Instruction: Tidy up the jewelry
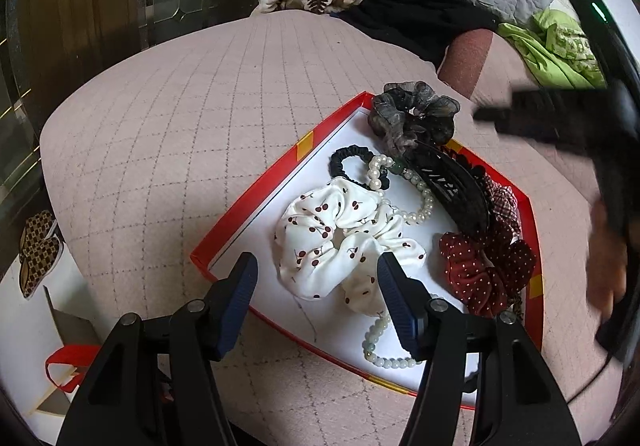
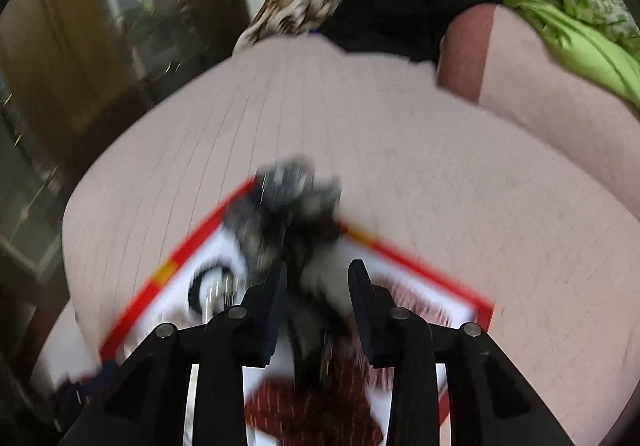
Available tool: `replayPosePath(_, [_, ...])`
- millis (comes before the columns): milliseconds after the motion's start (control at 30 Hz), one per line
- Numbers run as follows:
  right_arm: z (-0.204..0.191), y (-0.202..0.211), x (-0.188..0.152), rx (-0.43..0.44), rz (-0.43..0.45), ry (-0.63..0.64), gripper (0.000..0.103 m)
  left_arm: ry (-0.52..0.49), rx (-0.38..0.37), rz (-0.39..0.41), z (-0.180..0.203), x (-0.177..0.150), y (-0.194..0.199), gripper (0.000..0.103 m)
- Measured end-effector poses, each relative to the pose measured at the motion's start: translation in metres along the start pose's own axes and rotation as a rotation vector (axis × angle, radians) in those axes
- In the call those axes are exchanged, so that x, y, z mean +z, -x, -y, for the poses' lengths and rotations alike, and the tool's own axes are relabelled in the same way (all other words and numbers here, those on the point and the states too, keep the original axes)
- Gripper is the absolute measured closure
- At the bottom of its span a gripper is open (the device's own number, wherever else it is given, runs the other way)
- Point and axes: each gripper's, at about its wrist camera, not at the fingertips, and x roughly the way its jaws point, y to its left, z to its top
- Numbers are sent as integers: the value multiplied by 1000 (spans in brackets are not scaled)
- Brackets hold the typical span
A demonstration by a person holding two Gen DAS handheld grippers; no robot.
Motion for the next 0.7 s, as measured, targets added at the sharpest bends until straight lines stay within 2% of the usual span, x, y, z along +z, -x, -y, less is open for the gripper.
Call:
replayPosePath(100, [-11, -20, 30, -15, 0, 16, 69, -3, 6, 3, 1, 0, -1, 41])
replayPosePath(167, [-20, -36, 42, -27, -12, 36, 82, -3, 2, 4, 3, 1, -1, 41])
replayPosePath(200, [-25, -48, 46, -32, -34, 47, 83, -4, 0, 5, 4, 1, -1, 41])
replayPosePath(267, [-28, -70, 48, -36, -89, 59, 85, -8, -4, 11, 5, 2, 0, 41])
replayPosePath(400, [-33, -96, 33, 25, -194, 72, 85, -14, -6, 27, 7, 3, 2, 41])
replayPosePath(467, [-34, -101, 25, 42, -231, 78, 85, -7, -10, 28, 7, 4, 2, 40])
replayPosePath(567, [-33, -97, 21, 62, -239, 81, 85, -9, -6, 37, 8, 5, 3, 40])
replayPosePath(700, [-32, -67, 23, 74, -166, 82, 82, -34, 23, 66, 13, 5, 7, 39])
